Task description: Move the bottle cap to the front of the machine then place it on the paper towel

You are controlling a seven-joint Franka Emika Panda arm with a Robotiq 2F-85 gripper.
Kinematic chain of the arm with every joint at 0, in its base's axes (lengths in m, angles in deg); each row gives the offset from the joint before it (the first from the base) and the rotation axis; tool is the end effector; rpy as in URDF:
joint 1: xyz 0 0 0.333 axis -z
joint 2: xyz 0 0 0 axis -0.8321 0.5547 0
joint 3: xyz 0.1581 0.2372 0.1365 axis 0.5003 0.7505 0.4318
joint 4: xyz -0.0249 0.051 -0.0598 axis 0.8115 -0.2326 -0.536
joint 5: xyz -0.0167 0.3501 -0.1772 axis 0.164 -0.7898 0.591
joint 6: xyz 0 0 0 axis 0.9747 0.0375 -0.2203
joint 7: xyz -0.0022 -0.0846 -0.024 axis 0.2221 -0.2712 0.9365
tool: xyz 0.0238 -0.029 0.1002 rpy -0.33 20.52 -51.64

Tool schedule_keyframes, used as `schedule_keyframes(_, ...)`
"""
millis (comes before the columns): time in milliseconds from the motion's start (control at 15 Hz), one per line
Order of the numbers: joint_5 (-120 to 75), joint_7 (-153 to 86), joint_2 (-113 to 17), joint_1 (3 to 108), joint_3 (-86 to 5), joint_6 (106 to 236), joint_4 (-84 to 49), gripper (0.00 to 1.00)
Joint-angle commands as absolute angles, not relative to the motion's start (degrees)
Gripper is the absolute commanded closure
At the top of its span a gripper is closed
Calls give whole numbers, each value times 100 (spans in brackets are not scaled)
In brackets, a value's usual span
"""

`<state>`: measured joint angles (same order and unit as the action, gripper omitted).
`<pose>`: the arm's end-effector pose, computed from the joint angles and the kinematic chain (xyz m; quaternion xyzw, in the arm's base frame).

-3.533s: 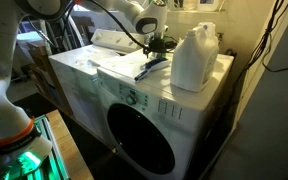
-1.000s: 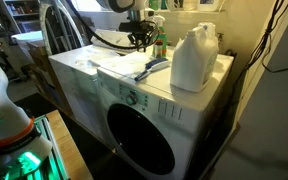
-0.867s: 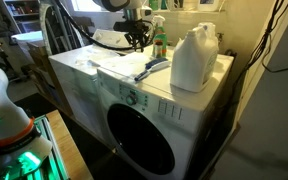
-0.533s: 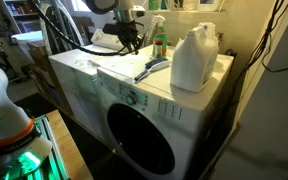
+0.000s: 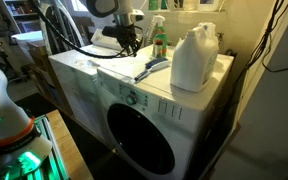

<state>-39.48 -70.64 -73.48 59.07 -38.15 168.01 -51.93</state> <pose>0.5189 -0.0356 0.4673 -0.9728 -0.1737 -0.1421 0.0581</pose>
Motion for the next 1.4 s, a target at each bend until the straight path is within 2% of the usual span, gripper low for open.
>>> schedule_keyframes(0,-3775,-6250,-7033,5763,-3808,17064,-5294,86)
schedule_keyframes(333,-3504,-5147,-6812,5723,-3701,17908,-5654,87)
schedule_keyframes(733,-3082,-4326,-6645,5629,-3568,18284,-5925,86)
schedule_keyframes(867,-2929,-4119,-6649,5602,-3527,18247,-5938,37)
schedule_keyframes(933,-2846,-4041,-6694,5585,-3505,18205,-5936,36)
schedule_keyframes(1267,-2361,-4116,-7025,5480,-3396,17861,-5905,2)
schedule_keyframes(1333,-2455,-4352,-7083,5449,-3382,17778,-5887,0)
